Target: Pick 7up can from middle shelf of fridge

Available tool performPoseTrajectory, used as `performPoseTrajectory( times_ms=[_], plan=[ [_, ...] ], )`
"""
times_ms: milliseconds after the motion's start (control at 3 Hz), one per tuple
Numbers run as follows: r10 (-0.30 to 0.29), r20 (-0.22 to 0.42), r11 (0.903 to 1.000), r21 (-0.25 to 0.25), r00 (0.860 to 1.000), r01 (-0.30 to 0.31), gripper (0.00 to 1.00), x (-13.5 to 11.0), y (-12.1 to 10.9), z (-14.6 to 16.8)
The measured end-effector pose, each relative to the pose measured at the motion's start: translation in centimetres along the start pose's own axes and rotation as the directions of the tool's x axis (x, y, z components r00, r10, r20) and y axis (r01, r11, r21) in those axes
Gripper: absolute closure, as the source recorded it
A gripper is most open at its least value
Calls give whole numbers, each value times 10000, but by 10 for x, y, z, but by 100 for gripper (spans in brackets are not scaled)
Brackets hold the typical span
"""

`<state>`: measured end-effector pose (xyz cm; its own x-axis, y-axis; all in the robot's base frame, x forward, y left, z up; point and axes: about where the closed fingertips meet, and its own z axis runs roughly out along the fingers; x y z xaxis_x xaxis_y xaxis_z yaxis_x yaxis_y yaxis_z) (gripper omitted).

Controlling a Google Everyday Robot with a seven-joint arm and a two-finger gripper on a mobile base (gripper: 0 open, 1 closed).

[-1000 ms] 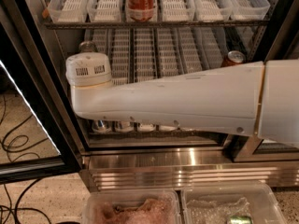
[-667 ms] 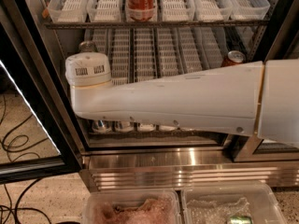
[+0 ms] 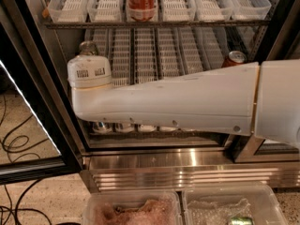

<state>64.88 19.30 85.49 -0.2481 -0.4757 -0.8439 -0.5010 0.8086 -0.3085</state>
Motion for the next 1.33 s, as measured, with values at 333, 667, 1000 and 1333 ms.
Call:
performPoseTrajectory(
  times_ms=[333, 667, 1000, 1333],
  plan=[
    [0, 0, 10000, 0, 10000, 0, 36, 0, 0, 0],
    [-1, 0, 10000, 0, 10000, 1, 37, 0, 0, 0],
    [-1, 0, 10000, 0, 10000, 1, 56, 0, 0, 0],
    [-1, 0, 10000, 0, 10000, 1, 79, 0, 0, 0]
  ],
)
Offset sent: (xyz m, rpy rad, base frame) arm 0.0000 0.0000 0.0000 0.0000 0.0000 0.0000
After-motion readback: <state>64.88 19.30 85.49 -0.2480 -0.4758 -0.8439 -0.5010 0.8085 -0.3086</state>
